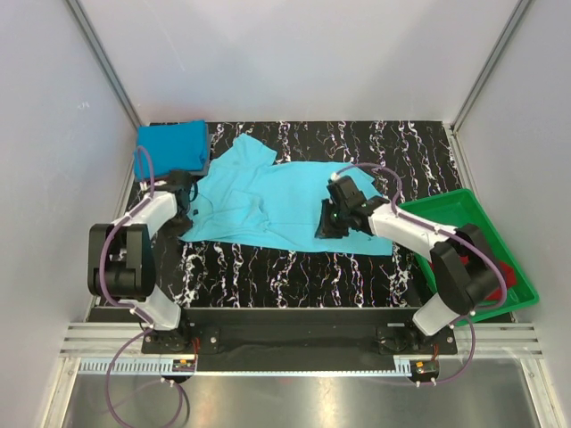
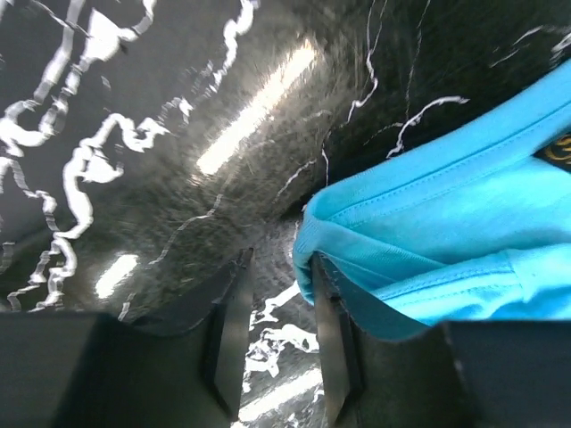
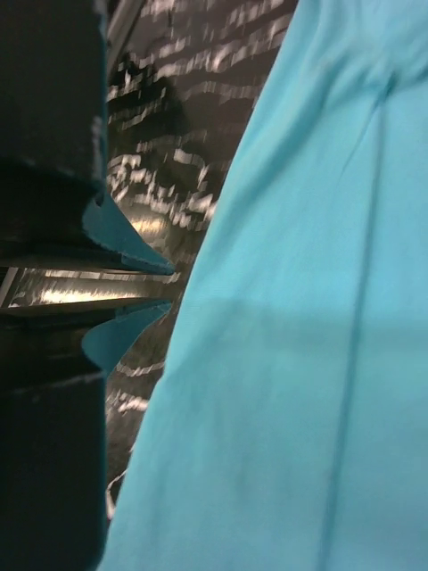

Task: Fold and stack the t-shirts
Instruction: Fold the tshirt

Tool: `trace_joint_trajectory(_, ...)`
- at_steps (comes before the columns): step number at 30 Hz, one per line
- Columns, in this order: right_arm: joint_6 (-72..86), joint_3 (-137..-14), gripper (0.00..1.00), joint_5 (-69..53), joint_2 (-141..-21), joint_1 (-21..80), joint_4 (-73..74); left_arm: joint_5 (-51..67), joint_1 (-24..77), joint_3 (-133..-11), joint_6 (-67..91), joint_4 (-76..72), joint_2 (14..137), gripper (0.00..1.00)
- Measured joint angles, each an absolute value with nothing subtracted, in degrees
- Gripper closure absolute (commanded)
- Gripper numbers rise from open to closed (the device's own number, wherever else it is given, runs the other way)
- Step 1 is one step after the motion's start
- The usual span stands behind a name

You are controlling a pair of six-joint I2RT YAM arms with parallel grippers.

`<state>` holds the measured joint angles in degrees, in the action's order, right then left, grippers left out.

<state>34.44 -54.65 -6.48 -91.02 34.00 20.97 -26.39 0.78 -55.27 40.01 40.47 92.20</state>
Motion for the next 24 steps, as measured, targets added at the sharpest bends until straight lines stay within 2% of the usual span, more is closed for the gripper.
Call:
trace_joint_trajectory(5,32.73,-67.66,0.71,-8.25,-94.74,33.87,20.16,-25.17,0.69,-61.82,36.27,40.6,88.79,0.6)
trace_joint_trajectory(12,27.31,-88.47,0.63,-19.42,-114.59,33.58,14.61,-12.84,2.04,-66.24,32.77,34.61,84.38,0.6)
trace_joint_trajectory(17,25.3,-96.9,0.6,-25.61,-125.91,33.58,14.83,-3.2,2.68,-62.39,32.84,29.34,85.97,0.61)
trace_joint_trajectory(24,24.91,-103.48,0.59,-31.77,-134.1,33.58,14.68,2.2,4.6,-59.42,32.8,27.22,93.51,0.62)
